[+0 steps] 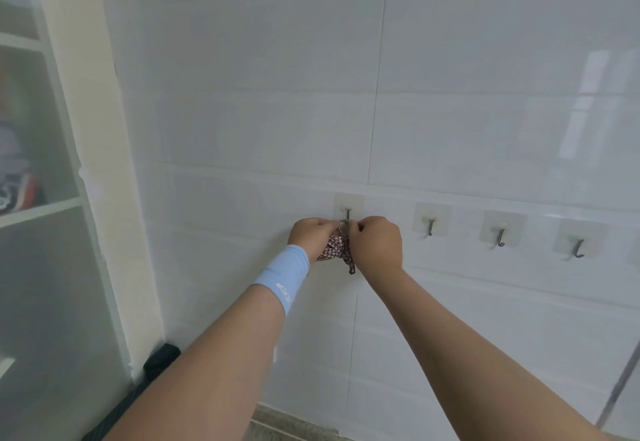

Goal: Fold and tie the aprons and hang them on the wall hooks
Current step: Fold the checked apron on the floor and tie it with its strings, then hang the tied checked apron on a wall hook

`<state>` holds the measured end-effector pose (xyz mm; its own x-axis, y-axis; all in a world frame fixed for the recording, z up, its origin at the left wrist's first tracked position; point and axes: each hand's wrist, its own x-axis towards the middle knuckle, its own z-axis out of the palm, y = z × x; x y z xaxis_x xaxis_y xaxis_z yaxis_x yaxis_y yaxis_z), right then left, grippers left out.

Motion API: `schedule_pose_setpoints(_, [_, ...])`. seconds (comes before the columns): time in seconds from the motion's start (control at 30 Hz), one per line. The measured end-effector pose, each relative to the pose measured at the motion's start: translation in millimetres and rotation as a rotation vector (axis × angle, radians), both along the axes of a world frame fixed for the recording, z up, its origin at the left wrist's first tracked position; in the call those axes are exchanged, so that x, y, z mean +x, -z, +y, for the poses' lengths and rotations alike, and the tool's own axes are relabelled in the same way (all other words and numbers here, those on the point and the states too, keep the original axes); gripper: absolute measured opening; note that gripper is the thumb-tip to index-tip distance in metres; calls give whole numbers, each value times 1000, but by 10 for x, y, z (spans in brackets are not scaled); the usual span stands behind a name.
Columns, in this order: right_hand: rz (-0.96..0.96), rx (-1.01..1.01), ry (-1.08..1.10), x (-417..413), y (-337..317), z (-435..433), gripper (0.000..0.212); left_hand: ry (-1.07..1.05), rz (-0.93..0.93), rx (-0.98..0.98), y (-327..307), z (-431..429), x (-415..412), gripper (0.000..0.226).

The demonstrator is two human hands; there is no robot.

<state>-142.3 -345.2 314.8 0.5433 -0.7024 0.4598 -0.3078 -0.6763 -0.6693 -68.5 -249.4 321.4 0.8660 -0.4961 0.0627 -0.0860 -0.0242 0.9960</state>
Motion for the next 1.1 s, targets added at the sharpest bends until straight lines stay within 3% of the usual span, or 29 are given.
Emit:
schedule_pose_setpoints(0.17, [8, -2, -58, -61, 277, 32, 43, 12, -236, 38, 366, 151, -63, 12])
schedule_pose_setpoints(0.27, [-82, -30, -166, -143, 422, 77, 29, 5, -412, 137, 506, 191, -86, 13])
schedule_pose_setpoints(0.33, [-85, -246, -130, -192, 557, 98, 21, -14, -511, 203, 529, 181, -58, 21])
schedule_pose_setpoints(0.43, [42, -478, -114, -292, 704, 121, 27, 9, -635, 394, 530, 190, -78, 34])
schedule_pose_setpoints(0.53, [115, -465, -158, -386, 681, 111, 37, 22, -708, 492, 501, 252, -152, 48])
schedule_pose_setpoints(0.67, [-22, -479, -113, -480, 617, 224, 33, -38, -751, 421, 520, 447, -243, 49])
schedule_pose_setpoints(0.8, [-228, -553, -190, -501, 760, 516, 23, -78, -739, 430, 754, 759, -262, 40])
schedule_pose_setpoints(0.87, [-231, -545, -266, -446, 945, 691, 19, -85, -683, 470, 958, 957, -208, 38])
schedule_pose_setpoints(0.97, [-46, -402, -419, -296, 1402, 1003, 19, -92, -544, 547, 1432, 1378, -86, 36])
schedule_pose_setpoints(1.1, [426, -115, -632, 31, 2096, 1404, 27, -108, -365, 708, 2140, 1986, 142, 38])
